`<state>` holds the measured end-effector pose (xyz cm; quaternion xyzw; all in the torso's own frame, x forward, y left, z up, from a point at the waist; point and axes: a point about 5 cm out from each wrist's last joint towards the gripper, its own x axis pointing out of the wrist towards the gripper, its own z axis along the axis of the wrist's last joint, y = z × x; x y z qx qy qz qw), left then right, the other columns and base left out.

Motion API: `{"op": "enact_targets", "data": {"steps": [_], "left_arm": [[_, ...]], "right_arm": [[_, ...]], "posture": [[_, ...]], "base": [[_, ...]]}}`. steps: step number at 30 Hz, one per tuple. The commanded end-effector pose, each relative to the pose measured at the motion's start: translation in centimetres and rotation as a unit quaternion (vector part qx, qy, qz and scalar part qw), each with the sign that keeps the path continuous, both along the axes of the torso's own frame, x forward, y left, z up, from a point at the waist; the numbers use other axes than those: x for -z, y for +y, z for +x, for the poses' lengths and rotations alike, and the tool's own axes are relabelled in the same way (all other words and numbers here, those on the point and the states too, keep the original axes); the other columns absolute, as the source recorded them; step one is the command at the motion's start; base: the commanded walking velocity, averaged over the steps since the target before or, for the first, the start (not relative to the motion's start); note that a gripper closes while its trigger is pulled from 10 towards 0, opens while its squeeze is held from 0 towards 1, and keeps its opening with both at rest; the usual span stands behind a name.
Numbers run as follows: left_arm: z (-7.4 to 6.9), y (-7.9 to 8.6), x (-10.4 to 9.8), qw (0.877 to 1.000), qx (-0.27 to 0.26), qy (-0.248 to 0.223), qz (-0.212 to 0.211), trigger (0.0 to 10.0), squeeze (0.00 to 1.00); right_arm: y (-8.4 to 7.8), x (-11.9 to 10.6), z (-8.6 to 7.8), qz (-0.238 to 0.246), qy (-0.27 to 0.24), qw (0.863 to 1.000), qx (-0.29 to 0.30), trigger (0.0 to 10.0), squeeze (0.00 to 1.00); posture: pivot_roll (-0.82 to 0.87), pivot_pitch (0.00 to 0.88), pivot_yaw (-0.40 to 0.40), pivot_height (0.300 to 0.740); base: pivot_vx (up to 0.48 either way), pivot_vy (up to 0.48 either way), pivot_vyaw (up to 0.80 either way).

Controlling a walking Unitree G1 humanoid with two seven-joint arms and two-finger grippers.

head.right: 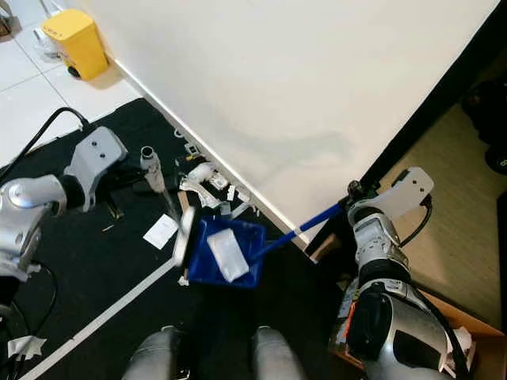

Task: Sweep floor

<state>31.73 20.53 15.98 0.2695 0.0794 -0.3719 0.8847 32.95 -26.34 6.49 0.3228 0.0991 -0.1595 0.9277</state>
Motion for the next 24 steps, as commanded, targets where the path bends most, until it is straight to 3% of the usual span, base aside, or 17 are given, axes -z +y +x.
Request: {"op": "enact_targets", "data": {"steps": [1, 8, 13, 14, 15, 19, 20, 22, 23, 24], "left_arm": [[-0.5, -0.6, 0.5, 1.0, 0.004, -0.006, -0.013, 10.0, 0.0], [-2.2, -1.2, 2.8, 1.0, -0.006, 0.023, -0.017, 10.0, 0.0], [-2.3, -0.9, 3.2, 0.999, -0.038, 0.016, -0.03, 10.0, 0.0], [-1.6, -0.3, 3.4, 0.992, -0.116, 0.002, -0.058, 10.0, 0.0], [-1.4, -0.1, 3.4, 0.987, -0.142, 0.0, -0.069, 10.0, 0.0], [-1.3, -0.2, 3.4, 0.983, -0.159, 0.002, -0.088, 10.0, 0.0], [-1.3, -0.5, 3.2, 0.978, -0.163, 0.001, -0.128, 10.0, 0.0], [-1.2, -0.5, 3.1, 0.975, -0.168, 0.0, -0.148, 10.0, 0.0], [-1.1, -0.5, 3.0, 0.958, -0.2, 0.004, -0.204, 10.0, 0.0], [-1.1, -0.6, 3.1, 0.954, -0.206, 0.008, -0.216, 10.0, 0.0]], "right_arm": [[-0.9, -0.7, 0.0, -0.021, -0.018, 0.999, 0.019, 10.0, 0.0], [-0.7, -0.7, -0.4, -0.077, -0.036, 0.996, -0.003, 10.0, 0.0], [-0.5, -0.6, -0.5, -0.089, -0.036, 0.995, -0.018, 10.0, 0.0], [-0.5, -0.5, -0.6, -0.122, -0.032, 0.991, -0.039, 10.0, 0.0], [-0.5, -0.5, -0.7, -0.135, -0.03, 0.989, -0.047, 10.0, 0.0], [-0.5, -0.1, -1.0, -0.151, -0.021, 0.987, -0.052, 10.0, 0.0], [-0.6, 0.2, -1.3, -0.151, -0.019, 0.987, -0.05, 10.0, 0.0], [-0.6, 0.3, -1.5, -0.149, -0.019, 0.987, -0.049, 10.0, 0.0], [-0.5, 0.6, -1.7, -0.148, -0.018, 0.988, -0.052, 10.0, 0.0], [-0.4, 0.7, -1.8, -0.152, -0.018, 0.987, -0.055, 10.0, 0.0]], "posture": [[0.02, 0.061, -0.01, 0.74], [0.02, 0.053, 0.0, 0.74], [0.02, 0.049, 0.001, 0.74], [0.01, 0.046, 0.003, 0.74], [0.01, 0.046, 0.003, 0.74], [0.01, 0.045, 0.005, 0.74], [0.01, 0.041, 0.009, 0.74], [0.01, 0.041, 0.01, 0.74], [0.01, 0.036, 0.016, 0.74], [0.01, 0.035, 0.017, 0.74]], "base": [[0.0, 0.0, 0.0], [0.0, 0.0, 0.0], [0.0, 0.0, 0.0], [0.0, 0.0, 0.0], [0.0, 0.0, 0.0], [0.0, 0.0, 0.0], [0.0, 0.0, 0.0], [0.0, 0.0, 0.0], [0.0, 0.0, 0.0], [0.0, 0.0, 0.0]]}}
